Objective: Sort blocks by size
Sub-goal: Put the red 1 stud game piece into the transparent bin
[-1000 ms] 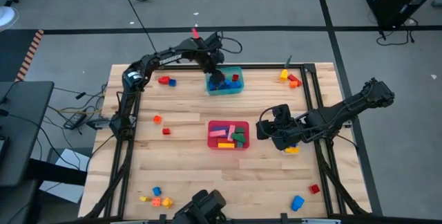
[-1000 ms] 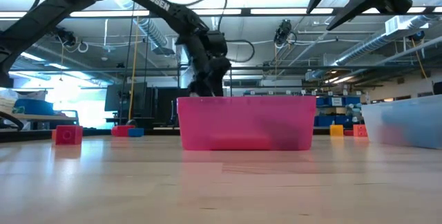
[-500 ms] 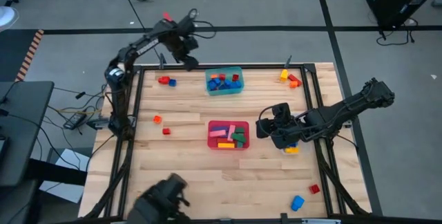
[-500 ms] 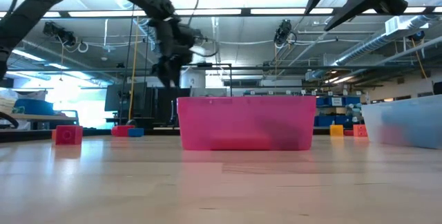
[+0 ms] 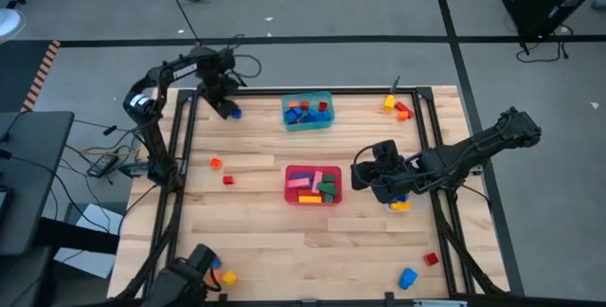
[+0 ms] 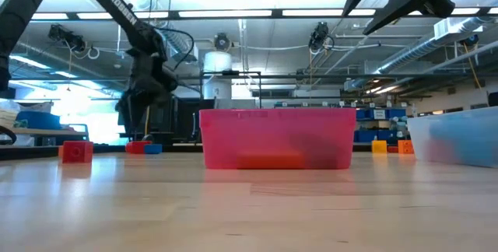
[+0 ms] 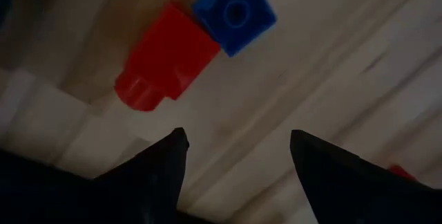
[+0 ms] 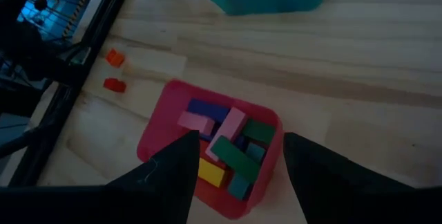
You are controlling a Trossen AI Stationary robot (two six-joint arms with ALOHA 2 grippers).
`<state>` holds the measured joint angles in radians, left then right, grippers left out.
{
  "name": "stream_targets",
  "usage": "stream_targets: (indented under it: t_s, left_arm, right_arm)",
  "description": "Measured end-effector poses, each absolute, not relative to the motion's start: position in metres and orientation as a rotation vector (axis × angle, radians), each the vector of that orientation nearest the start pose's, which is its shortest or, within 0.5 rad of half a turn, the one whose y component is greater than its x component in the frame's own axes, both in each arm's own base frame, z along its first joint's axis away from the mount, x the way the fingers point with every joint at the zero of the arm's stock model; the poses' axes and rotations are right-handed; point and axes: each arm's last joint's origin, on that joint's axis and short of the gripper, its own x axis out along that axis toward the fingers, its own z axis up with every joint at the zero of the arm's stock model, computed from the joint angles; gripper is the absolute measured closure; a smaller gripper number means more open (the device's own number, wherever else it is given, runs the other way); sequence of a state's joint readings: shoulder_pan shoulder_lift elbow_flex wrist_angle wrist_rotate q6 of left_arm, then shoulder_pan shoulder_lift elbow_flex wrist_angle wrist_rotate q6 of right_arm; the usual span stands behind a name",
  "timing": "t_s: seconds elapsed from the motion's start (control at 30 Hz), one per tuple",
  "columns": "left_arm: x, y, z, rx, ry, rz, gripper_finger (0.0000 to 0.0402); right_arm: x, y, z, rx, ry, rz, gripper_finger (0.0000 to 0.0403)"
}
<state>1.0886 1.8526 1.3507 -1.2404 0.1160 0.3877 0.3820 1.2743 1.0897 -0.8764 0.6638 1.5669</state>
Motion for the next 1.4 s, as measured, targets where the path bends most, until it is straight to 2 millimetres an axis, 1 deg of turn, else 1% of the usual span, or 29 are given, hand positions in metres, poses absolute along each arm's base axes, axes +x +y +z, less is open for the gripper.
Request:
stream_targets:
  t_s: [0.1, 0.17, 0.27, 0.43, 0.57, 0.7, 0.73, 1.07, 1.17, 1.4]
  left_arm:
    - [0.149, 0.279, 0.185, -0.690, 1.584, 0.417, 0.0144]
    - [0.149, 0.281, 0.183, -0.666, 1.578, 0.439, 0.0149]
    - [0.150, 0.281, 0.183, -0.664, 1.577, 0.441, 0.0154]
    - [0.152, 0.287, 0.191, -0.636, 1.554, 0.457, 0.0156]
    - [0.154, 0.292, 0.197, -0.535, 1.574, 0.455, 0.0157]
    - [0.155, 0.295, 0.196, -0.386, 1.586, 0.365, 0.0157]
    - [0.154, 0.295, 0.195, -0.375, 1.590, 0.351, 0.0157]
    - [0.164, 0.297, 0.190, -0.316, 1.546, 0.369, 0.0157]
    - [0.168, 0.297, 0.185, -0.309, 1.553, 0.361, 0.0157]
    - [0.170, 0.299, 0.170, -0.339, 1.599, 0.334, 0.0157]
  right_arm:
    - [0.228, 0.072, 0.291, 0.893, 0.475, -0.857, 0.0180]
    - [0.228, 0.072, 0.291, 0.879, 0.478, -0.854, 0.0180]
    - [0.228, 0.072, 0.291, 0.873, 0.479, -0.853, 0.0180]
    - [0.228, 0.072, 0.291, 0.870, 0.480, -0.852, 0.0180]
    - [0.228, 0.072, 0.291, 0.863, 0.484, -0.850, 0.0180]
    - [0.228, 0.072, 0.291, 0.863, 0.484, -0.849, 0.0180]
    - [0.228, 0.072, 0.291, 0.863, 0.484, -0.849, 0.0180]
    - [0.229, 0.071, 0.291, 0.858, 0.485, -0.851, 0.0180]
    - [0.229, 0.069, 0.291, 0.861, 0.482, -0.859, 0.0180]
    - [0.230, 0.068, 0.291, 0.862, 0.480, -0.864, 0.0180]
